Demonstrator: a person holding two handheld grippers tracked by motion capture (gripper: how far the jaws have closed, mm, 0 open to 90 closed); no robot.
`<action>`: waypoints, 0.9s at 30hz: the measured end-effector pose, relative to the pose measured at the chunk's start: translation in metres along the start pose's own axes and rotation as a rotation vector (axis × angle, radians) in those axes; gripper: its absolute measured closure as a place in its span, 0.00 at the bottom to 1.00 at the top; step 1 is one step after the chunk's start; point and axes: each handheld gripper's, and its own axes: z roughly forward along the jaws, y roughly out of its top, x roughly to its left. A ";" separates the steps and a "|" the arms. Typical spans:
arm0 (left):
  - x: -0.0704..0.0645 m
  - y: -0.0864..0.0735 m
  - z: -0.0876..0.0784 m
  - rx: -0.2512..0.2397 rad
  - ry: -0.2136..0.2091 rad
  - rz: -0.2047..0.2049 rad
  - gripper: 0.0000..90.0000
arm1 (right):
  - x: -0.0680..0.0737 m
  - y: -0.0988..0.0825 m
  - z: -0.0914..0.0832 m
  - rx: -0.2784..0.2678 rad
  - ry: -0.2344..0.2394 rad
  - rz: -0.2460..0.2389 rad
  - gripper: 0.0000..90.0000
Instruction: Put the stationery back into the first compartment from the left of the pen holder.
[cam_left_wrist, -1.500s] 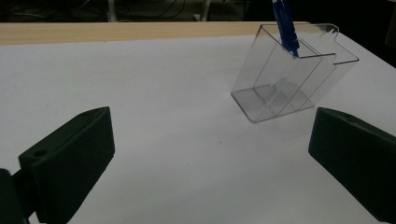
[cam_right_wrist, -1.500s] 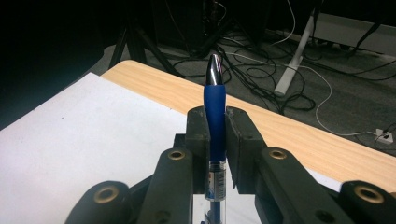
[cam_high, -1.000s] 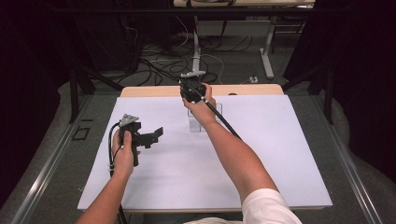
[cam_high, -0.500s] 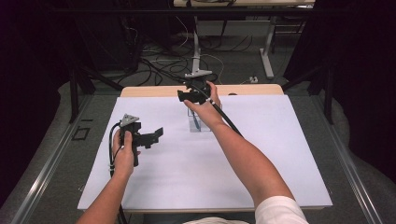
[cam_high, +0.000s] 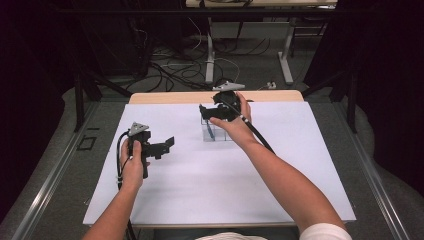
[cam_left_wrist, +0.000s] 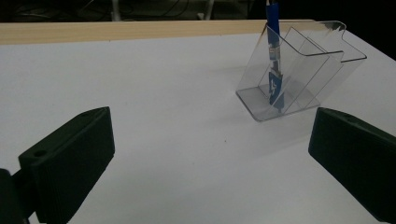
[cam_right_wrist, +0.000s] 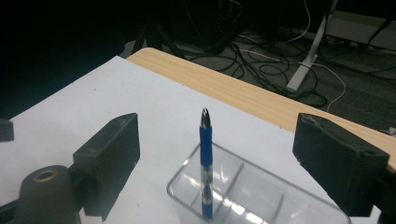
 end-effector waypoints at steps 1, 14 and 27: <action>0.000 0.000 0.000 -0.005 0.000 -0.006 0.00 | -0.003 -0.008 -0.011 -0.014 0.004 0.010 0.11; 0.001 0.001 -0.002 -0.017 0.007 -0.009 0.00 | -0.041 -0.071 -0.072 -0.006 -0.037 0.080 0.00; 0.003 0.000 -0.004 -0.020 0.008 -0.005 0.00 | -0.085 -0.116 -0.123 -0.002 -0.153 0.133 0.00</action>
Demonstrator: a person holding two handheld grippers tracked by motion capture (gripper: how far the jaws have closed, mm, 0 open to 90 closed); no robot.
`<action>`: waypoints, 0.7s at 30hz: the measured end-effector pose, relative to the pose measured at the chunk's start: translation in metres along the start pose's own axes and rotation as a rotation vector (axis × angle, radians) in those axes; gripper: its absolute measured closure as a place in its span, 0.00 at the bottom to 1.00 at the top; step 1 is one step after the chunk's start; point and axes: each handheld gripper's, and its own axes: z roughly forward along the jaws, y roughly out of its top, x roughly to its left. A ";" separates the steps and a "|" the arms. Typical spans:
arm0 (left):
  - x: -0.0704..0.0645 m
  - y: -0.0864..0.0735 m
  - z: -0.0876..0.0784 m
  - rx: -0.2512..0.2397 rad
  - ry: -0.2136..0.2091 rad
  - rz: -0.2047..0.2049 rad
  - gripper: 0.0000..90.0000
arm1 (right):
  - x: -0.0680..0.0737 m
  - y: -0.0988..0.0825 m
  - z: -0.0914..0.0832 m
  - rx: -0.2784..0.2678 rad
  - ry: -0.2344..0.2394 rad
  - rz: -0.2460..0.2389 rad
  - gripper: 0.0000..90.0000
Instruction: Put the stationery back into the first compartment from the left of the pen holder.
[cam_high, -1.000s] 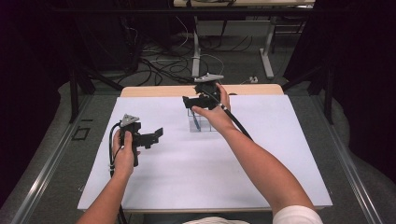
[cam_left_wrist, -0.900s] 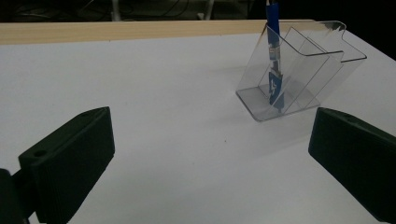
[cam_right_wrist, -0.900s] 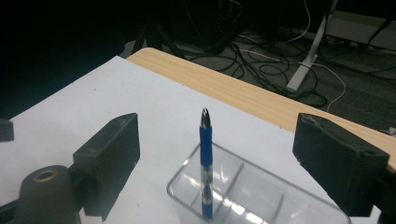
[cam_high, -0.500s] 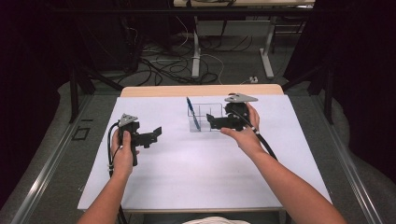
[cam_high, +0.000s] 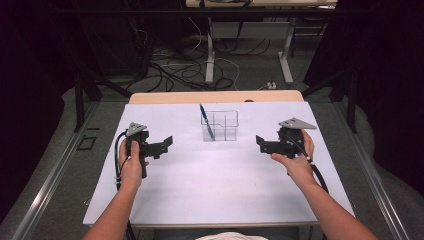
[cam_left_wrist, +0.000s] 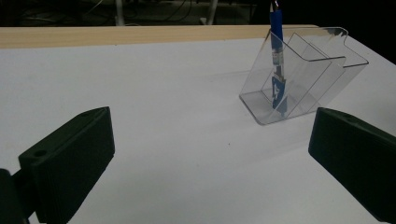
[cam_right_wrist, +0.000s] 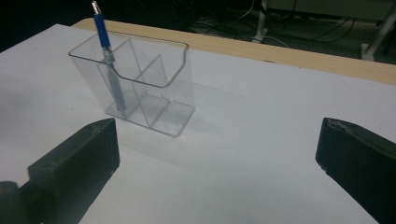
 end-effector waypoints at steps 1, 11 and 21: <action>0.000 0.000 0.000 0.001 0.001 -0.002 0.00 | 0.000 0.000 0.000 0.000 0.000 0.000 0.00; 0.001 -0.001 -0.002 -0.007 0.005 -0.015 0.00 | -0.038 -0.027 -0.015 0.037 -0.070 0.065 0.00; 0.003 -0.002 -0.001 0.001 0.008 -0.018 0.00 | -0.062 -0.049 -0.011 0.062 -0.102 0.144 0.00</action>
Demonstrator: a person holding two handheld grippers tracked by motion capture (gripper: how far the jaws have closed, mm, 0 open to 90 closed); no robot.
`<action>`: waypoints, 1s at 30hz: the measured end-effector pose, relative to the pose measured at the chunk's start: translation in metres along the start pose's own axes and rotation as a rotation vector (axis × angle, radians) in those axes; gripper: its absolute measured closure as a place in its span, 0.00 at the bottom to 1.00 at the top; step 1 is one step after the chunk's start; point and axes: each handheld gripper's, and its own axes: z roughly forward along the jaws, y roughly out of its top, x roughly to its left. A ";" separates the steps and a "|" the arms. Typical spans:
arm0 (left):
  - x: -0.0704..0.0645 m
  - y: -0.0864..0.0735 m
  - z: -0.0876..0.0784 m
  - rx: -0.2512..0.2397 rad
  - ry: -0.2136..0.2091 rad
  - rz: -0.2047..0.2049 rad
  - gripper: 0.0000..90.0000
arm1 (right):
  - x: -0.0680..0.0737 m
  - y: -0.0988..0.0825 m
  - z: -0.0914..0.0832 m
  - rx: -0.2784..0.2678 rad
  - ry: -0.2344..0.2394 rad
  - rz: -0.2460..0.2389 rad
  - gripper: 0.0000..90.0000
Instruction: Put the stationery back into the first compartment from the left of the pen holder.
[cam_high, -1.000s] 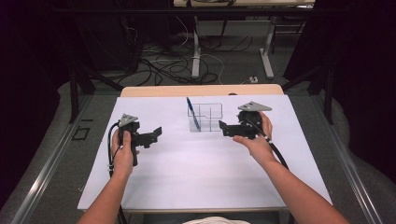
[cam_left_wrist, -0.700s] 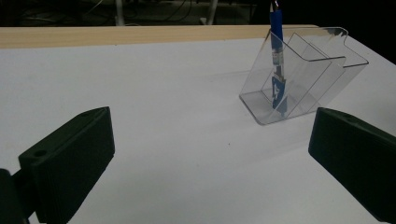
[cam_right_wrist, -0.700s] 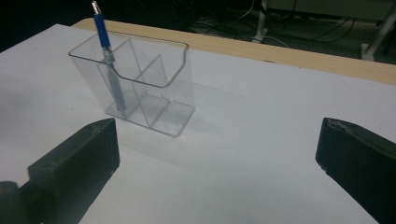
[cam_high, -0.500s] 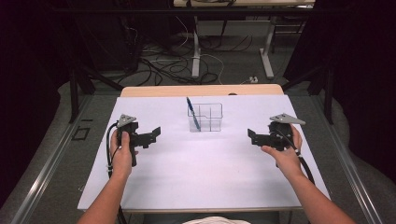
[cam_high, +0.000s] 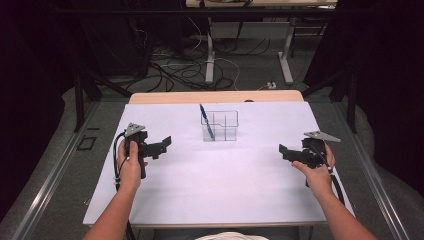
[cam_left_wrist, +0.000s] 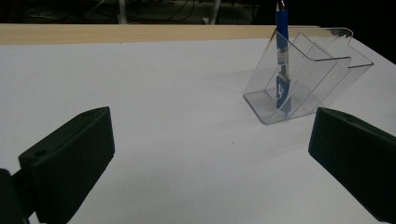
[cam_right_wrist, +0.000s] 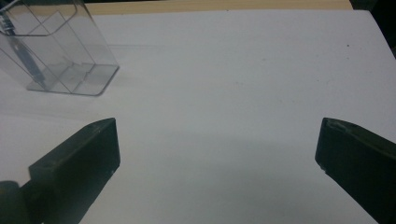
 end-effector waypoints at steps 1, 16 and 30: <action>0.000 0.000 0.000 0.000 -0.001 0.001 0.00 | -0.001 -0.001 0.001 0.002 -0.004 0.011 0.00; 0.003 -0.001 0.001 0.003 0.004 -0.004 0.00 | -0.021 -0.010 0.010 0.039 -0.050 0.059 0.00; 0.006 -0.002 0.002 0.009 0.015 -0.006 0.00 | -0.033 -0.012 0.015 0.066 -0.102 0.065 0.00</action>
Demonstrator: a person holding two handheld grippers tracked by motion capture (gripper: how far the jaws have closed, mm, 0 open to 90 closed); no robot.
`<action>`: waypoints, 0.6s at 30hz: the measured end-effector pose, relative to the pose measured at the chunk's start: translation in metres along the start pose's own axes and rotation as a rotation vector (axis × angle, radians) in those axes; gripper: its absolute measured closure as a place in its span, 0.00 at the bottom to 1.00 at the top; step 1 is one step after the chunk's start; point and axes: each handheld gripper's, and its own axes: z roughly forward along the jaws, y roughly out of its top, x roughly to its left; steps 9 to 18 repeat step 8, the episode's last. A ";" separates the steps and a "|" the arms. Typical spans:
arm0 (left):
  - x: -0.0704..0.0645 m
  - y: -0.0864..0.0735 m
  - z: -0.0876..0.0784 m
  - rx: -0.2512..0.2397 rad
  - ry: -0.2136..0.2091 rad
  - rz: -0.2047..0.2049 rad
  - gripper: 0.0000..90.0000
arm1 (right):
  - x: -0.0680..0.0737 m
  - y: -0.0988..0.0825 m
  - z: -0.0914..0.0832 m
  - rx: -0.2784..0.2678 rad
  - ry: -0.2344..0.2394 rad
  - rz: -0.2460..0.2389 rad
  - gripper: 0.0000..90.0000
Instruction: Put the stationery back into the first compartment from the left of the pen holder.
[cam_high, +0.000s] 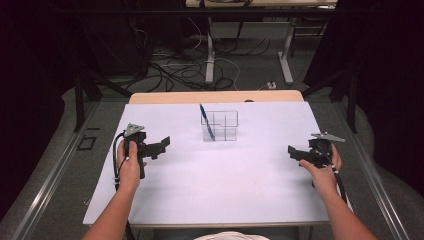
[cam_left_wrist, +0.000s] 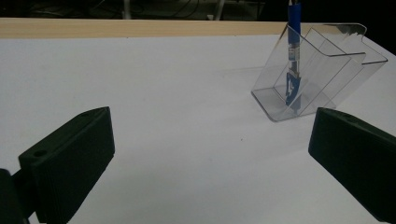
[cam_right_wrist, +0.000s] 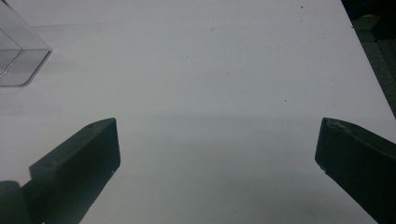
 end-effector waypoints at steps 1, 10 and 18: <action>0.000 0.000 0.000 0.001 0.002 -0.002 0.00 | 0.000 0.000 0.000 -0.004 -0.002 -0.004 0.00; 0.001 0.000 0.000 0.001 0.008 -0.003 0.00 | 0.001 0.000 0.001 0.002 0.007 -0.015 0.00; 0.001 0.000 0.000 0.001 0.008 -0.003 0.00 | 0.001 0.000 0.001 0.002 0.007 -0.015 0.00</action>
